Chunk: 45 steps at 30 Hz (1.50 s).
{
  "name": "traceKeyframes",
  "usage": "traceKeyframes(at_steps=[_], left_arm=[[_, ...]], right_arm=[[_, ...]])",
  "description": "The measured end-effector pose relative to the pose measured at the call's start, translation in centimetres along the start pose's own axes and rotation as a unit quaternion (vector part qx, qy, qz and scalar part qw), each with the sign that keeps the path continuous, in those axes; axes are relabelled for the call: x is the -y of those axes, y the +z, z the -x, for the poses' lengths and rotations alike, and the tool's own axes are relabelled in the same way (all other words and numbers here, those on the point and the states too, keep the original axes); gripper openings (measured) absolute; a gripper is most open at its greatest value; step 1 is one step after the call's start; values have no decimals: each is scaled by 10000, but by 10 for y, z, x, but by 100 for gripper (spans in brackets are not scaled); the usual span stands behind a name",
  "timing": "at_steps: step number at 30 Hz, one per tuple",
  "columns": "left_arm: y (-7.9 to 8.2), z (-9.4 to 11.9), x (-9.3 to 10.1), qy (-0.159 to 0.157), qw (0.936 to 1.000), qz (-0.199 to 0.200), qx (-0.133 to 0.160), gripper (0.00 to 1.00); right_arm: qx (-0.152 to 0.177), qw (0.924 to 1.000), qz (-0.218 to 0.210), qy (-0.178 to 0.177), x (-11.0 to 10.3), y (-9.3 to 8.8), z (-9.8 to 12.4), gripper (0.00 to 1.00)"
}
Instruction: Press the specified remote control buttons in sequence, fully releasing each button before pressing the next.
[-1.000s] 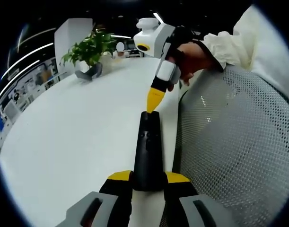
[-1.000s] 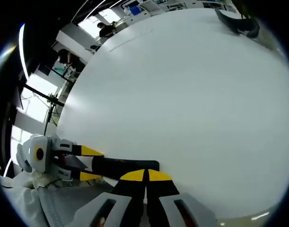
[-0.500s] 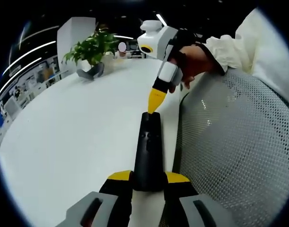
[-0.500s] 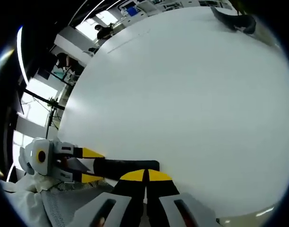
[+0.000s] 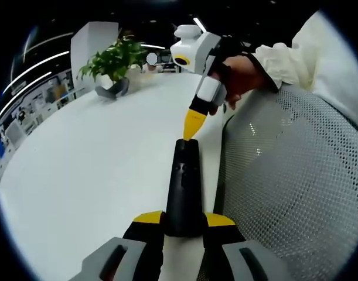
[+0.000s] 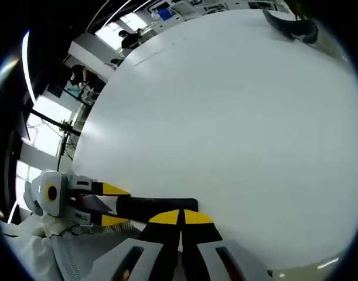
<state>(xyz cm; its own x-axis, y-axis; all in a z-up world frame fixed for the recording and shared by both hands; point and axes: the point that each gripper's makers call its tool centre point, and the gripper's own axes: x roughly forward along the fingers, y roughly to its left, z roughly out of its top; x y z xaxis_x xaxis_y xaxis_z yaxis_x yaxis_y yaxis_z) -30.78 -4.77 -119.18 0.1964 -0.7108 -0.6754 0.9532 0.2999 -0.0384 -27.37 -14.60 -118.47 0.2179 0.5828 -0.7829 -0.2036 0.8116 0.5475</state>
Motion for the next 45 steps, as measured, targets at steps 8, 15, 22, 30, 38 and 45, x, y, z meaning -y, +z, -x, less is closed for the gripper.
traceKeyframes(at_steps=[8,15,22,30,38,45], left_arm=[[0,0,0,-6,10000,18,12,24],[0,0,0,-14,10000,-14,14,24],[0,0,0,-15,10000,-25,23,24],[0,0,0,-24,10000,-28,21,24],[0,0,0,-32,10000,-32,25,24],[0,0,1,-36,10000,-82,21,25]], right_arm=[[153,9987,-303,379,-9,6,1,0],[7,9991,-132,392,-16,2,-2,0],[-153,9996,-8,253,-11,-2,-6,0],[-158,9994,110,271,-12,-2,-8,0],[-100,9996,-90,268,-10,-1,-8,0],[-93,9996,-85,257,-13,-2,-8,0]])
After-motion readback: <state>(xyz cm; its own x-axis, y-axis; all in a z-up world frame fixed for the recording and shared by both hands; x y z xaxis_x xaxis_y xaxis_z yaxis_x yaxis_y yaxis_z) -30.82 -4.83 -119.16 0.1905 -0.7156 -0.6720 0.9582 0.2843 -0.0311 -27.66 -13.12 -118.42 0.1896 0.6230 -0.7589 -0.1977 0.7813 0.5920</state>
